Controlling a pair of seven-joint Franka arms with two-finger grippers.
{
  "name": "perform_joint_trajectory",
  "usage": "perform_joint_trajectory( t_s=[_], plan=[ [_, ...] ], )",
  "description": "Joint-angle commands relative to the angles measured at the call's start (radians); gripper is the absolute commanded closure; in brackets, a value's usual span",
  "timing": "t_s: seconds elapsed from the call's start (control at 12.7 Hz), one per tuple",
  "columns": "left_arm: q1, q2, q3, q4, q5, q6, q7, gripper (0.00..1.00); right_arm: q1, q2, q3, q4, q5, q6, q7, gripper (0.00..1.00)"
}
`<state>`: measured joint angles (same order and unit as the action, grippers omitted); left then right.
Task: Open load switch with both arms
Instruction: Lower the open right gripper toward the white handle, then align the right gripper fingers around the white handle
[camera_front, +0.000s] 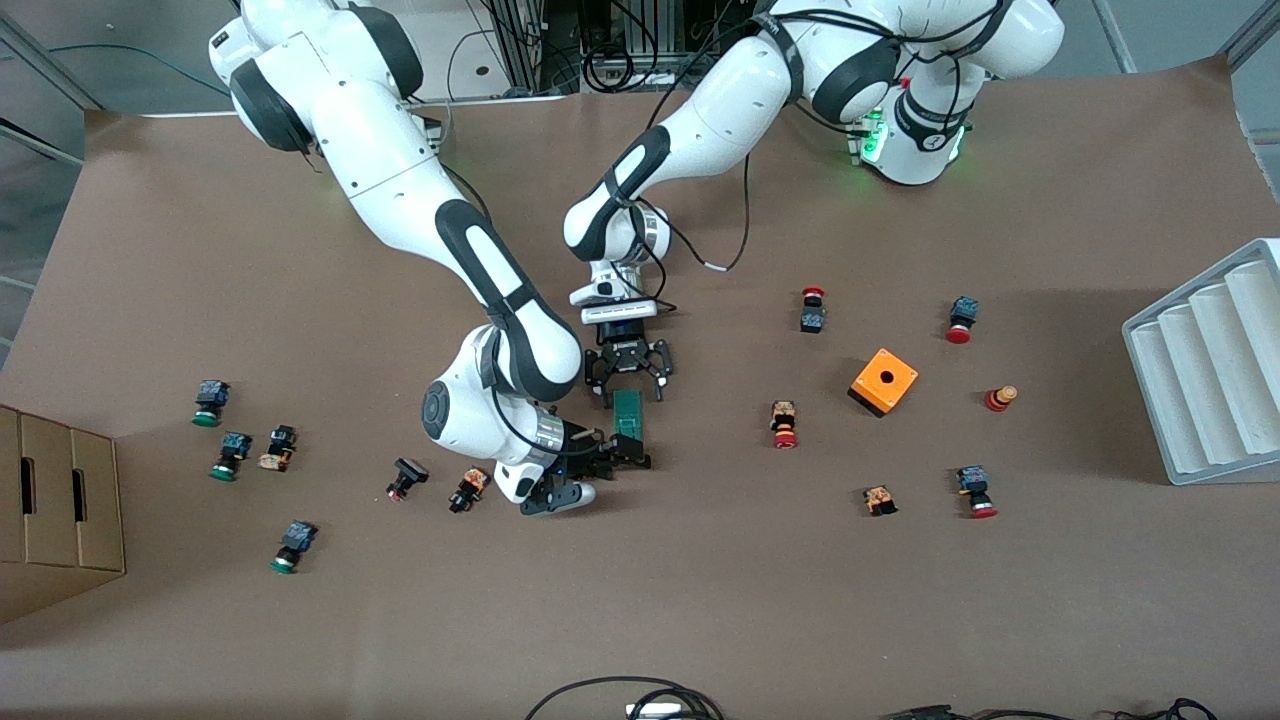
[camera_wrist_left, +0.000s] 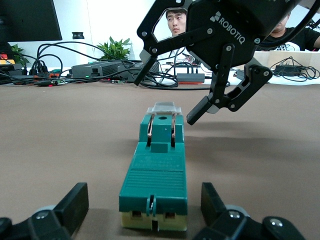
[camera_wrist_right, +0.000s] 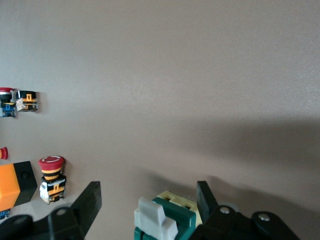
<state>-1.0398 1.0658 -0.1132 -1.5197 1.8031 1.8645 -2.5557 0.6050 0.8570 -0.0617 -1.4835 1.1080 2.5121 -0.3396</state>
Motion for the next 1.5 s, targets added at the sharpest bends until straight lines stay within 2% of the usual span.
perform_joint_trajectory(
  t_s=[0.0,0.63,1.11,1.18,1.42],
  plan=[
    [-0.017,0.049,0.007,0.033,-0.001,-0.001,-0.005,0.00,0.019,0.019,-0.009,0.020,0.039,0.030,-0.010,0.20],
    [-0.017,0.049,0.007,0.032,-0.001,-0.001,-0.005,0.00,0.019,0.025,-0.010,0.017,0.035,0.045,-0.019,0.27],
    [-0.019,0.049,0.007,0.030,-0.001,-0.001,-0.005,0.00,0.019,0.022,-0.010,0.017,0.033,0.045,-0.019,0.38],
    [-0.019,0.049,0.007,0.032,-0.001,-0.001,-0.005,0.00,0.019,0.022,-0.010,0.017,0.033,0.045,-0.019,0.43],
    [-0.023,0.054,0.007,0.032,-0.002,-0.001,-0.005,0.00,0.019,0.020,-0.010,0.017,0.032,0.045,-0.019,0.45]
  ],
)
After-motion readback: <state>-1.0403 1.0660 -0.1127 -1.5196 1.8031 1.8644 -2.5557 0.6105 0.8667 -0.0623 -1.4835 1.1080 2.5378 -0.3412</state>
